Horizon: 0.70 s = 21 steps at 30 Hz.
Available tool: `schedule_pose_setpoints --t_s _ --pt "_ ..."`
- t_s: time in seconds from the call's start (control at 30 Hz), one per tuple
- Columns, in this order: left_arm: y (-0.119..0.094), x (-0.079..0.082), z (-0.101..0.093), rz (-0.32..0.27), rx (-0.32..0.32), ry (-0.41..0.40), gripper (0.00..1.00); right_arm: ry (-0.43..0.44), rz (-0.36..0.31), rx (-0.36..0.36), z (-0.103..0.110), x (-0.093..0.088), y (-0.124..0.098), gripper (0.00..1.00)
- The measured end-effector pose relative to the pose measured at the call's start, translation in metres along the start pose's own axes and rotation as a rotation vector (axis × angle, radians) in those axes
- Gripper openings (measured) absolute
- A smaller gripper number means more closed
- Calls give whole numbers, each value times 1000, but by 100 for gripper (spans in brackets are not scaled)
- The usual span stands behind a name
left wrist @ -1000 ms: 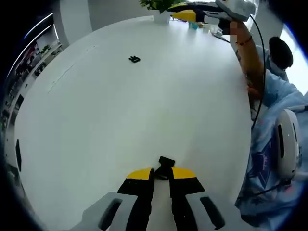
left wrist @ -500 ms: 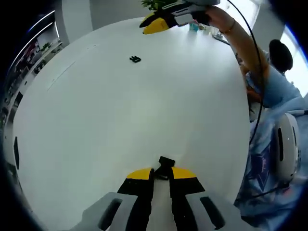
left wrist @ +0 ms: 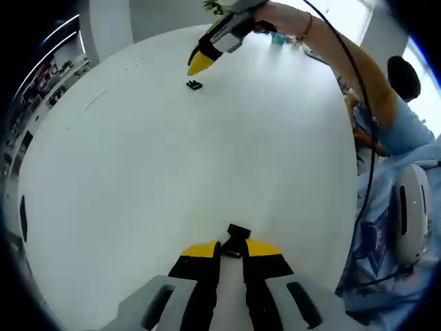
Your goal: Snap the two parts of the plastic buckle together until the buckle closes and remains connected.
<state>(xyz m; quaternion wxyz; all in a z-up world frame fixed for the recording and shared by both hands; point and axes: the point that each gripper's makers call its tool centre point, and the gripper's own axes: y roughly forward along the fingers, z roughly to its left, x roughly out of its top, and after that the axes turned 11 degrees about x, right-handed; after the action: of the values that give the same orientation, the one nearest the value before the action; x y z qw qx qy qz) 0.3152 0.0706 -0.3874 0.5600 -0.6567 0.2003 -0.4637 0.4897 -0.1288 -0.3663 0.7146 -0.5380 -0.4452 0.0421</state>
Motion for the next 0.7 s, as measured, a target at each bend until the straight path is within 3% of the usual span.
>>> schedule_pose_setpoints --t_s 0.1,0.17,0.47,0.5,0.7 --pt "0 0 0 -2 2 0 12 45 79 28 6 -12 9 23" --pt "0 0 0 -5 1 -1 12 46 93 29 7 -14 13 23" --pt "0 1 -1 -8 -1 3 12 42 95 22 8 -14 8 20" --pt "0 1 -1 -7 -1 5 12 29 100 28 -5 -8 11 20" --pt "1 1 -3 -4 4 6 12 2 80 24 -7 -8 7 18"
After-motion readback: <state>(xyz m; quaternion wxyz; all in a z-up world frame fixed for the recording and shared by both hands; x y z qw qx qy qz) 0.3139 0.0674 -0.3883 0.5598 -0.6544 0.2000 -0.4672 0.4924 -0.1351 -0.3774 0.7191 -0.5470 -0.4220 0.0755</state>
